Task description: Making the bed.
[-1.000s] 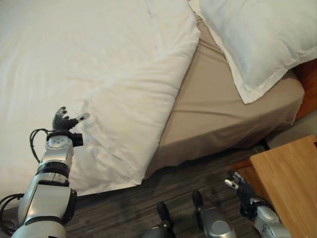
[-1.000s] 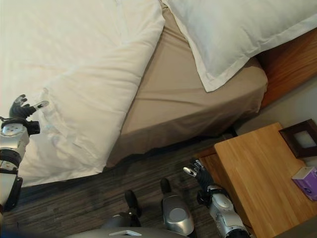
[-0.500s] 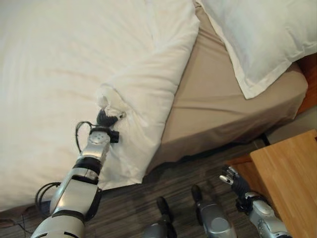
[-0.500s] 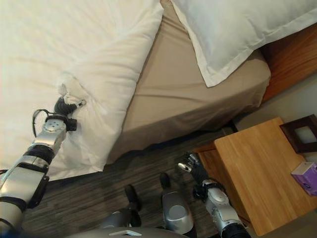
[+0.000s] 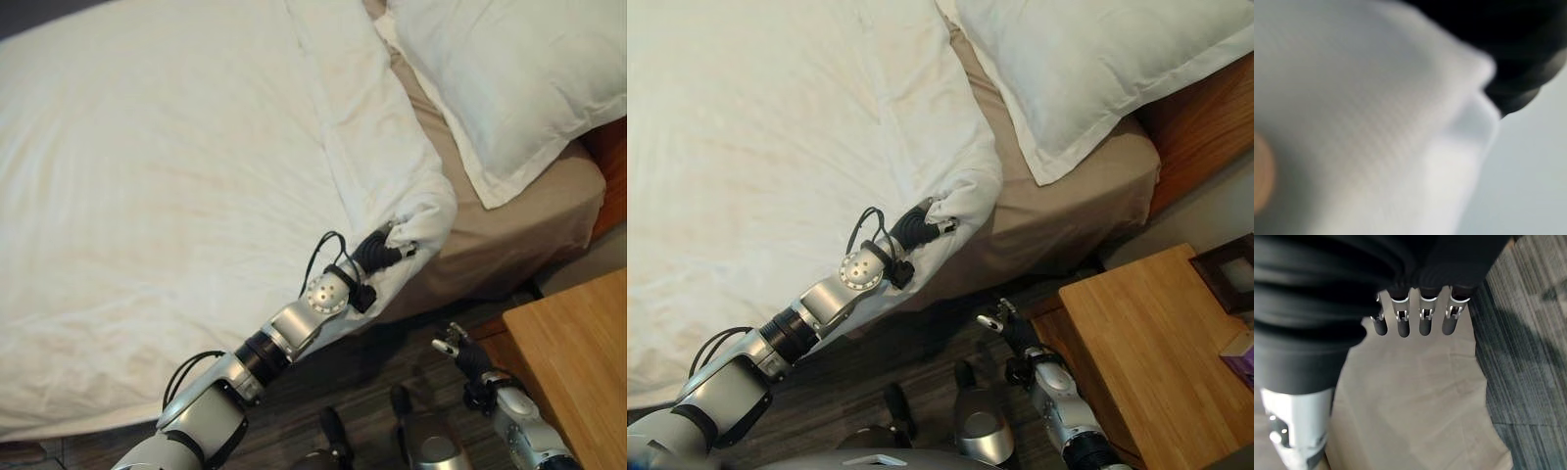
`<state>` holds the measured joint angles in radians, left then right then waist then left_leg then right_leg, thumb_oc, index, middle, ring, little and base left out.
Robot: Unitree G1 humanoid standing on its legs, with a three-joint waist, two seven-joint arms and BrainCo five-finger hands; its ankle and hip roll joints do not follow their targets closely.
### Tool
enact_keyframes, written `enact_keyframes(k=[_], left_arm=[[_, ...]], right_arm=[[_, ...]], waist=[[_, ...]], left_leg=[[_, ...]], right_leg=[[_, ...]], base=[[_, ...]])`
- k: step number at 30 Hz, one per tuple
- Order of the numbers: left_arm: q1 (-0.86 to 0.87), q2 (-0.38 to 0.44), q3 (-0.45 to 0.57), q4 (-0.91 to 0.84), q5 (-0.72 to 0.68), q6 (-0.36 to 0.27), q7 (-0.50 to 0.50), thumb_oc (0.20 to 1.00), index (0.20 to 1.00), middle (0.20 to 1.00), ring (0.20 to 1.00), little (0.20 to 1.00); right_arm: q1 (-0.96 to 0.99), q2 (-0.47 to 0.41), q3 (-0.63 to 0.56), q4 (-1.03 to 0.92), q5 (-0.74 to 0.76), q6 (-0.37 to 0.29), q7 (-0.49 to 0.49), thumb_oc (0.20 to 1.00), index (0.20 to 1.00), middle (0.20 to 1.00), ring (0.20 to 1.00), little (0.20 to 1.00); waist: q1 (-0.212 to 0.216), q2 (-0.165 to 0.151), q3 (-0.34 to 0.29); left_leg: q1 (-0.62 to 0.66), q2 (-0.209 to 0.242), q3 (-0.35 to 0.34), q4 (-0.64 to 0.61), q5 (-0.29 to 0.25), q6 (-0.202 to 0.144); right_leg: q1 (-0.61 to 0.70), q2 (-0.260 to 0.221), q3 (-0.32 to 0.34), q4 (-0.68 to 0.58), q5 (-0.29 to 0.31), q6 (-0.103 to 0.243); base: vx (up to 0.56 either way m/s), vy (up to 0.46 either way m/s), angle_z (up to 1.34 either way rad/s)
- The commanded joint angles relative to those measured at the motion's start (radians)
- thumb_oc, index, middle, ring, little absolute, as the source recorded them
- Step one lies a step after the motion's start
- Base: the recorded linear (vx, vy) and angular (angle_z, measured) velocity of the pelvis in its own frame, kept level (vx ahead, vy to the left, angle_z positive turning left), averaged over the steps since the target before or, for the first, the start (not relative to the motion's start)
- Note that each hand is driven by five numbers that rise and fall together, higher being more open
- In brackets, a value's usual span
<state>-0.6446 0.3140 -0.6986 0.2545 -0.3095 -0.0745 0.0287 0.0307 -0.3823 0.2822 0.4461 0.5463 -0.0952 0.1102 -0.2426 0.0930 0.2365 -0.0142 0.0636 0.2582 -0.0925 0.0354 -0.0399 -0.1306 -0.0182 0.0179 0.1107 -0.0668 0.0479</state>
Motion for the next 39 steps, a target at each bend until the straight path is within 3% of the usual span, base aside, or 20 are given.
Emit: enact_keyframes(k=[1, 5, 6, 7, 8, 14, 16, 19, 20, 22, 27, 30, 32, 37, 38, 39], left_arm=[[-0.08, -0.119, -0.046, 0.006, -0.092, -0.078, -0.131, 0.2, 0.2, 0.2, 0.2, 0.2], [-0.035, -0.147, -0.086, 0.009, -0.143, -0.063, -0.167, 0.2, 0.2, 0.2, 0.2, 0.2], [-0.015, -0.151, -0.096, 0.011, -0.157, -0.053, -0.174, 0.548, 0.548, 0.548, 0.548, 0.548], [-0.014, -0.151, -0.096, 0.011, -0.157, -0.053, -0.174, 0.548, 0.548, 0.548, 0.548, 0.548], [-0.006, -0.155, -0.101, 0.015, -0.167, -0.047, -0.17, 1.0, 1.0, 1.0, 1.0, 1.0], [0.015, -0.184, -0.156, -0.042, -0.266, -0.014, -0.2, 1.0, 1.0, 1.0, 1.0, 1.0], [0.059, -0.192, -0.163, -0.06, -0.345, -0.005, -0.201, 1.0, 1.0, 1.0, 1.0, 1.0], [0.282, -0.064, -0.064, -0.13, -0.493, 0.022, -0.187, 1.0, 1.0, 1.0, 1.0, 1.0], [0.468, 0.026, 0.082, -0.165, -0.584, 0.043, -0.183, 1.0, 1.0, 1.0, 1.0, 1.0], [0.546, 0.071, 0.154, -0.175, -0.585, 0.042, -0.182, 1.0, 1.0, 1.0, 1.0, 1.0], [0.696, 0.185, 0.349, -0.273, -0.555, 0.019, -0.174, 1.0, 1.0, 1.0, 1.0, 1.0], [0.777, 0.144, 0.504, -0.286, -0.572, -0.019, -0.13, 1.0, 1.0, 1.0, 1.0, 1.0], [0.796, 0.106, 0.554, -0.283, -0.575, -0.039, -0.094, 1.0, 1.0, 1.0, 1.0, 1.0], [0.774, 0.069, 0.559, -0.255, -0.557, -0.068, -0.053, 1.0, 1.0, 1.0, 1.0, 1.0], [0.767, 0.067, 0.553, -0.255, -0.558, -0.07, -0.052, 1.0, 1.0, 1.0, 1.0, 1.0], [0.763, 0.062, 0.542, -0.252, -0.559, -0.066, -0.051, 1.0, 1.0, 1.0, 1.0, 1.0]], right_arm=[[0.044, 0.003, 0.015, -0.053, -0.024, -0.027, -0.006, 1.0, 1.0, 1.0, 1.0, 1.0], [0.055, 0.003, 0.019, -0.05, -0.015, -0.023, -0.004, 1.0, 1.0, 1.0, 1.0, 1.0], [0.057, 0.003, 0.016, -0.045, -0.01, -0.021, -0.006, 1.0, 1.0, 1.0, 1.0, 1.0], [0.058, 0.003, 0.016, -0.045, -0.009, -0.021, -0.006, 1.0, 1.0, 1.0, 1.0, 1.0], [0.057, 0.004, 0.016, -0.037, -0.007, -0.02, -0.009, 1.0, 1.0, 1.0, 1.0, 1.0], [0.06, 0.047, -0.051, 0.052, 0.112, -0.024, -0.068, 1.0, 1.0, 1.0, 1.0, 1.0], [0.046, 0.068, -0.128, 0.122, 0.195, -0.042, -0.118, 1.0, 1.0, 1.0, 1.0, 1.0], [-0.022, 0.016, -0.393, 0.164, 0.197, -0.135, -0.311, 1.0, 1.0, 1.0, 1.0, 1.0], [-0.064, -0.026, -0.543, 0.158, 0.163, -0.186, -0.425, 1.0, 1.0, 1.0, 1.0, 1.0], [-0.087, -0.047, -0.585, 0.146, 0.161, -0.202, -0.454, 1.0, 1.0, 1.0, 1.0, 1.0], [-0.11, -0.11, -0.659, 0.117, 0.125, -0.212, -0.487, 1.0, 1.0, 1.0, 1.0, 1.0], [-0.127, -0.115, -0.694, 0.038, 0.089, -0.234, -0.518, 1.0, 1.0, 1.0, 1.0, 1.0], [-0.164, -0.115, -0.685, -0.019, 0.069, -0.244, -0.538, 1.0, 1.0, 1.0, 1.0, 1.0], [-0.303, -0.098, -0.53, -0.098, 0.079, -0.235, -0.472, 1.0, 1.0, 1.0, 1.0, 1.0], [-0.325, -0.084, -0.48, -0.105, 0.12, -0.229, -0.432, 0.956, 0.956, 0.956, 0.956, 0.956], [-0.34, -0.066, -0.428, -0.114, 0.151, -0.215, -0.393, 0.307, 0.307, 0.307, 0.307, 0.307]], waist=[[-0.022, -0.059, -0.032], [-0.036, -0.049, -0.038], [-0.041, -0.043, -0.04], [-0.041, -0.042, -0.04], [-0.041, -0.039, -0.041], [-0.048, -0.02, -0.05], [-0.048, -0.02, -0.053], [-0.003, -0.027, -0.052], [0.038, -0.03, -0.053], [0.055, -0.033, -0.056], [0.094, -0.042, -0.064], [0.117, -0.054, -0.071], [0.131, -0.061, -0.075], [0.164, -0.073, -0.069], [0.17, -0.074, -0.066], [0.175, -0.076, -0.065]], left_leg=[[0.059, 0.003, 0.001, 0.005, -0.026, -0.033], [0.07, 0.002, 0.011, 0.005, -0.03, -0.032], [0.073, 0.001, 0.014, 0.005, -0.031, -0.032], [0.073, 0.001, 0.015, 0.005, -0.031, -0.032], [0.074, 0.0, 0.015, 0.005, -0.032, -0.032], [0.086, -0.005, 0.008, 0.005, -0.035, -0.029], [0.093, -0.008, 0.005, 0.005, -0.039, -0.026], [0.092, -0.012, -0.022, 0.005, -0.041, -0.018], [0.093, -0.014, -0.039, 0.005, -0.041, -0.015], [0.095, -0.014, -0.046, 0.005, -0.042, -0.015], [0.094, -0.016, -0.066, 0.005, -0.041, -0.014], [0.096, -0.016, -0.075, 0.005, -0.041, -0.012], [0.097, -0.015, -0.081, 0.005, -0.042, -0.012], [0.091, -0.015, -0.089, 0.005, -0.033, -0.011], [0.09, -0.015, -0.088, 0.005, -0.03, -0.011], [0.089, -0.014, -0.087, 0.005, -0.028, -0.012]], right_leg=[[0.079, -0.078, 0.009, -0.198, 0.157, 0.119], [0.083, -0.076, 0.019, -0.198, 0.154, 0.115], [0.085, -0.076, 0.022, -0.198, 0.152, 0.115], [0.085, -0.076, 0.022, -0.198, 0.152, 0.115], [0.087, -0.076, 0.022, -0.198, 0.151, 0.114], [0.106, -0.082, 0.018, -0.198, 0.144, 0.108], [0.117, -0.084, 0.017, -0.198, 0.141, 0.107], [0.129, -0.087, 0.0, -0.198, 0.133, 0.101], [0.141, -0.089, -0.012, -0.198, 0.127, 0.1], [0.149, -0.088, -0.019, -0.198, 0.125, 0.1], [0.158, -0.086, -0.036, -0.198, 0.12, 0.099], [0.165, -0.085, -0.044, -0.198, 0.116, 0.098], [0.169, -0.086, -0.05, -0.198, 0.114, 0.097], [0.169, -0.087, -0.059, -0.198, 0.118, 0.093], [0.169, -0.086, -0.059, -0.198, 0.119, 0.092], [0.168, -0.084, -0.06, -0.198, 0.119, 0.09]], base=[[0.0, 0.0, 0.0], [0.01, 0.002, -0.04], [0.01, 0.008, -0.05], [0.0, 0.003, -0.1], [0.01, -0.007, -0.1], [0.0, -0.001, -0.01], [0.0, 0.0, 0.0], [0.0, -0.044, 0.08], [0.0, -0.034, 0.29], [0.01, -0.013, 0.19], [0.01, 0.0, 0.25], [0.01, -0.001, 0.03], [0.01, -0.012, 0.11], [-0.04, -0.011, 0.04], [-0.05, -0.013, -0.03], [-0.04, -0.019, -0.02]])
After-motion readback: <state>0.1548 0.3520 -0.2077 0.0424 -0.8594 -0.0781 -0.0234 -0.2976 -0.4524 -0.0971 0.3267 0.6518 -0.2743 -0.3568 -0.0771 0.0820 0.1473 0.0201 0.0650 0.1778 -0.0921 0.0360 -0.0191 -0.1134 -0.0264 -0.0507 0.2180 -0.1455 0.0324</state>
